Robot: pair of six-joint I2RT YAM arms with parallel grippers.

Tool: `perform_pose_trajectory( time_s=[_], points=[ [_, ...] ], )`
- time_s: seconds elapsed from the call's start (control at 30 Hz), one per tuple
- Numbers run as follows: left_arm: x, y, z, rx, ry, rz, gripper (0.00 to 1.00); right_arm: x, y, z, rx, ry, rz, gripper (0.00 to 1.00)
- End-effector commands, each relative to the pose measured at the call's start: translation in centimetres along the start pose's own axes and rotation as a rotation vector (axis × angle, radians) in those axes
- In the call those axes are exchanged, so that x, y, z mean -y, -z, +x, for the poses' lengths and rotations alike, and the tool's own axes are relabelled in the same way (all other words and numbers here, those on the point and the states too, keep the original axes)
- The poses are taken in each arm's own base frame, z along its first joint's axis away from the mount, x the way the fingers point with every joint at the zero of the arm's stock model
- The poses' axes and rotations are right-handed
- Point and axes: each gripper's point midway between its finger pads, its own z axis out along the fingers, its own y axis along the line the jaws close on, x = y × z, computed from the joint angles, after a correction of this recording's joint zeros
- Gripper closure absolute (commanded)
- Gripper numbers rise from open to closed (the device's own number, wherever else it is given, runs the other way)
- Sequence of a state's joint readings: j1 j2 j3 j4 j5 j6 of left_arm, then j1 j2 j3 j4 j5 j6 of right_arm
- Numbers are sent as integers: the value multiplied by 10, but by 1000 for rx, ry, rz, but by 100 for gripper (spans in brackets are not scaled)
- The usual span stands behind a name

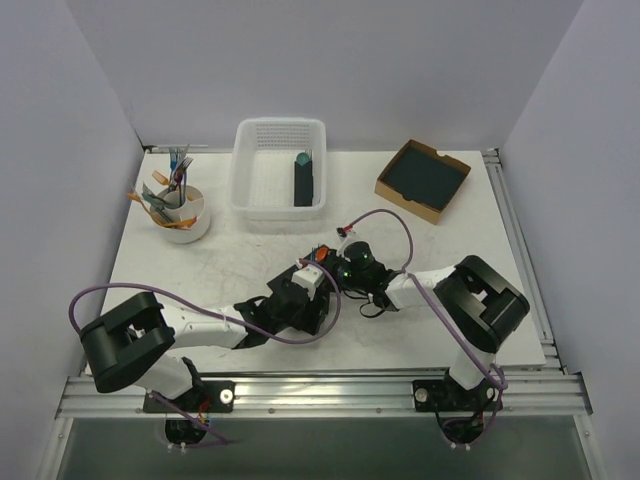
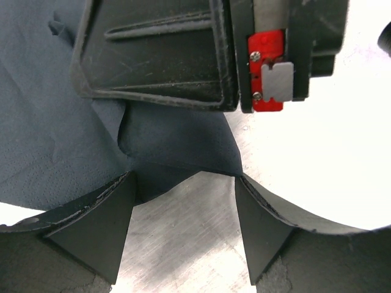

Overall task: Place the utensils on the paper napkin and roll it up
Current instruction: Roll the napkin at the center of the board.

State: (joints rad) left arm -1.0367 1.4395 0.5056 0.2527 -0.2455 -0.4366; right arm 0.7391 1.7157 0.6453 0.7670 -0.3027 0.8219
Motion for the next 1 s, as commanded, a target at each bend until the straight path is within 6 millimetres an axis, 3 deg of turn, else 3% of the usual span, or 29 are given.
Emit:
perform_pose_trajectory(
  time_s=[0.0, 0.97],
  points=[
    [5, 3, -8, 30, 1, 37, 26, -30, -4, -21, 53, 19, -111, 100],
    [7, 3, -8, 33, -15, 53, 27, -16, -29, -1, 15, -4, -119, 100]
  ],
)
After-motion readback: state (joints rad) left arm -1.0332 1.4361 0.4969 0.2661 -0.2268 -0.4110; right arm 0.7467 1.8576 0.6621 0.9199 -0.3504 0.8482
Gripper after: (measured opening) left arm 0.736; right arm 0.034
